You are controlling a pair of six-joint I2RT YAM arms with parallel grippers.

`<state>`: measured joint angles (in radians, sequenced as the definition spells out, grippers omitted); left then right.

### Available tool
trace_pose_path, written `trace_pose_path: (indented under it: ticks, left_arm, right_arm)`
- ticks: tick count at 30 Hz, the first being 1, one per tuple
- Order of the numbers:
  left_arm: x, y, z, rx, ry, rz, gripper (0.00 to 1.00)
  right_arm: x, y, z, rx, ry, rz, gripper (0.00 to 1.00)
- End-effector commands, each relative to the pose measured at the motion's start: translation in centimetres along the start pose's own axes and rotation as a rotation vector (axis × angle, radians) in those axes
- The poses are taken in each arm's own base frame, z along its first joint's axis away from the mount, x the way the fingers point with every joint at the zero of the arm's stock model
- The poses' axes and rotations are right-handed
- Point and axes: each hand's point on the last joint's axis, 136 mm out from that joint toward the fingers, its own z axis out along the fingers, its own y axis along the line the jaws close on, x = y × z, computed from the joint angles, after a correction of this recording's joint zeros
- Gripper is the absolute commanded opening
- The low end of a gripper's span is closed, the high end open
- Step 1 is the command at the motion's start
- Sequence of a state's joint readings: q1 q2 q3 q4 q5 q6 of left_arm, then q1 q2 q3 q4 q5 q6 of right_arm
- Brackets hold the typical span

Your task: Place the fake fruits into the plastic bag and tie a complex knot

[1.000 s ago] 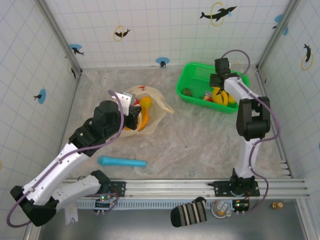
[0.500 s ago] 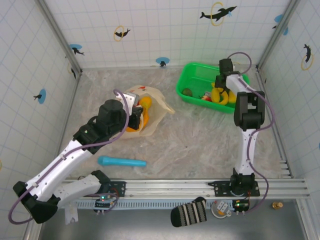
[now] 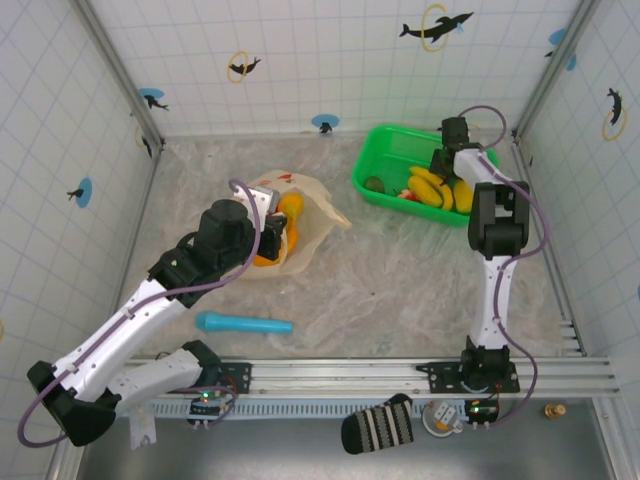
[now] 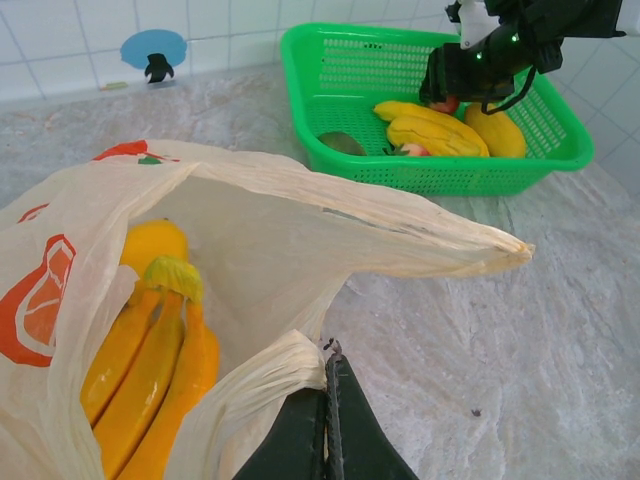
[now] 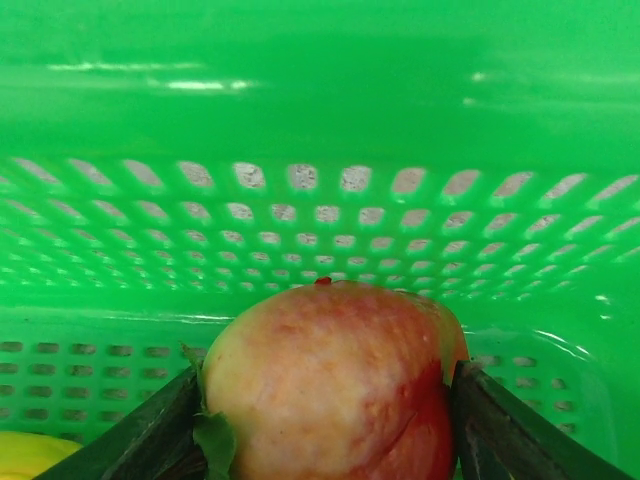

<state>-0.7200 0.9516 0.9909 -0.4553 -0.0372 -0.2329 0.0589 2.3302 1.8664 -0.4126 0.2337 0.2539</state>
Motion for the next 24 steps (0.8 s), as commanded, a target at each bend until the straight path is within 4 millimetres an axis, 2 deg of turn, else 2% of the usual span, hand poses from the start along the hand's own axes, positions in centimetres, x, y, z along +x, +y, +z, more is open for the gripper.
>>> trace_pose_path:
  ticks: [1, 8, 10, 12, 14, 17, 24]
  left_arm:
    - [-0.1, -0.2, -0.3, 0.006, -0.009, 0.003, 0.0]
    - [-0.6, -0.1, -1.0, 0.0, -0.037, 0.0, 0.0]
    - [-0.6, 0.0, -1.1, 0.0, -0.04, 0.0, 0.0]
    - [-0.7, -0.1, -1.3, 0.001, -0.045, -0.005, 0.0]
    - [-0.8, -0.1, -1.5, 0.007, -0.048, -0.009, 0.0]
    - [-0.9, -0.1, -1.8, 0.007, -0.053, -0.012, 0.0]
    - [-0.4, 0.2, -1.3, -0.013, -0.032, -0.004, 0.0]
  right_arm:
    - [-2.5, 1.0, -3.9, -0.065, -0.072, 0.032, 0.55]
    - [-4.2, 1.8, -9.7, -0.133, -0.173, 0.066, 0.54]
    - [-4.3, 2.3, -11.4, -0.161, -0.206, 0.061, 0.54]
    - [-4.1, 2.1, -12.2, -0.152, -0.241, 0.059, 0.56]
    - [-3.7, 1.1, -11.7, -0.143, -0.221, 0.084, 0.61]
    - [-2.9, 0.4, -9.8, -0.138, -0.156, 0.103, 0.65]
    - [-1.7, 0.6, -4.7, -0.083, -0.092, 0.009, 0.76]
